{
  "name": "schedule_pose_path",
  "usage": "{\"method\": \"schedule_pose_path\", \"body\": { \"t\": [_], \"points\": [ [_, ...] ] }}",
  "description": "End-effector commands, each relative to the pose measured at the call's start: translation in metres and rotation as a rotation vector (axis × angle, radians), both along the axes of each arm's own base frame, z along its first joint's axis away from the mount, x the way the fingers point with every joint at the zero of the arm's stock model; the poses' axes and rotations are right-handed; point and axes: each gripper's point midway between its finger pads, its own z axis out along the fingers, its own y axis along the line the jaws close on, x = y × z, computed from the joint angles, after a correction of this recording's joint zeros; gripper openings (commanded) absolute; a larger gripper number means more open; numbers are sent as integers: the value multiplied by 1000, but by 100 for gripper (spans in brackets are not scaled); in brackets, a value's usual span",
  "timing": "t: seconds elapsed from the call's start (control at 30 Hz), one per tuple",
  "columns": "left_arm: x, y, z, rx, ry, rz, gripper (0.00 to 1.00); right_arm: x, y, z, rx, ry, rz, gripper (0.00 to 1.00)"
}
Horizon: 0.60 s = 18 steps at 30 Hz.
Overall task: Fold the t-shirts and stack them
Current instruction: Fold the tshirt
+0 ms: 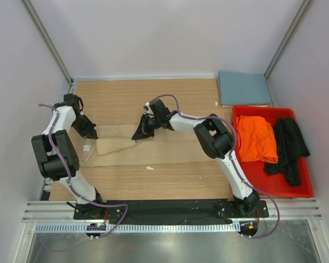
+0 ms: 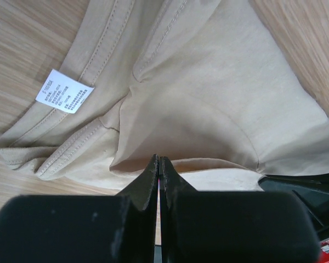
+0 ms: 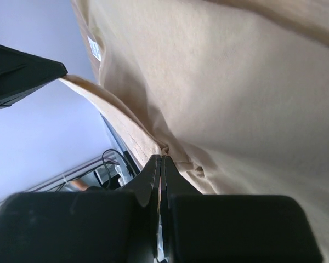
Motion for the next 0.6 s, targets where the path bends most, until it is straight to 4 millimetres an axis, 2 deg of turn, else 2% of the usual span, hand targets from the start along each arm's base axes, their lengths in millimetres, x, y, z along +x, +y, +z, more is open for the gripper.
{"method": "schedule_pose_path", "body": {
  "t": [0.0,0.2,0.57],
  "points": [
    [20,7,3,9,-42,6,0,11,11,18,55,-33,12,3],
    [31,12,-6,22,-26,6,0,19,15,17,60,-32,-5,4],
    [49,18,4,43,-77,28,0,37,14,24,71,-54,-37,4]
  ]
}}
